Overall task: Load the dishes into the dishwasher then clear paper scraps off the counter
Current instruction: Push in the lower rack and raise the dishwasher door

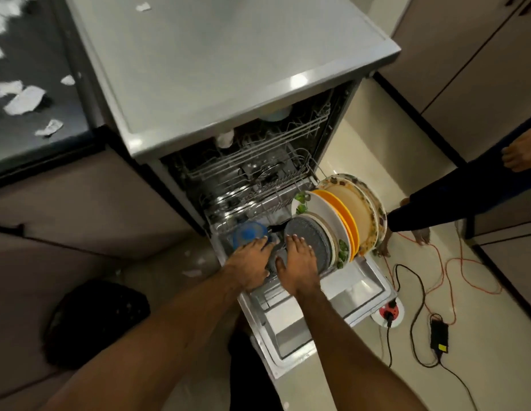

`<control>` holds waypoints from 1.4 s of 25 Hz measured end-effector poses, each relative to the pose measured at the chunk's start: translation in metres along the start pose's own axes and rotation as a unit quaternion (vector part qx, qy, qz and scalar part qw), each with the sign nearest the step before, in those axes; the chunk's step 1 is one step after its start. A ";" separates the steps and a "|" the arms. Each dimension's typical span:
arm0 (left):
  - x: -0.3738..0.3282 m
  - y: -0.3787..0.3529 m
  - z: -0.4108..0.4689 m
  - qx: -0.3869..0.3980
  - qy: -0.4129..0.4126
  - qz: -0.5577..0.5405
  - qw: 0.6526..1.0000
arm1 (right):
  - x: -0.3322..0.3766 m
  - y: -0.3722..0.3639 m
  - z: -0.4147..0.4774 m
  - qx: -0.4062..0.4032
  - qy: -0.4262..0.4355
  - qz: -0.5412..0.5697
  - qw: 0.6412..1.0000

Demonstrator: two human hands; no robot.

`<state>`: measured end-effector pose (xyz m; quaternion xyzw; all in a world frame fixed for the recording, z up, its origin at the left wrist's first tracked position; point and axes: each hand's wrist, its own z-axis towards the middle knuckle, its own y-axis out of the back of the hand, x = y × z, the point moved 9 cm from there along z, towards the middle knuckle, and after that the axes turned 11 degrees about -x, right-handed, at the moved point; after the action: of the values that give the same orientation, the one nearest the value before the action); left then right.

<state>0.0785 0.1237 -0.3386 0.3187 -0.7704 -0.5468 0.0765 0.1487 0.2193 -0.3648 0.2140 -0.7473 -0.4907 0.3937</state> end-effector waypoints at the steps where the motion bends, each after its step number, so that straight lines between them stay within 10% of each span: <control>1: -0.002 -0.002 -0.014 -0.007 0.017 -0.012 1.000 | 0.001 -0.002 -0.012 0.005 0.012 -0.001 1.000; 12: -0.074 -0.093 -0.102 -0.025 0.095 -0.091 0.991 | -0.084 -0.010 -0.122 0.105 0.041 -0.086 0.990; 35: -0.132 -0.274 0.031 0.130 0.334 -0.125 0.925 | -0.292 -0.090 0.027 0.272 0.200 -0.204 0.919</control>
<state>0.2792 0.1697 -0.5642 0.5841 -0.7184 -0.3085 0.2183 0.2958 0.4026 -0.5622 0.5546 -0.6979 -0.2851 0.3523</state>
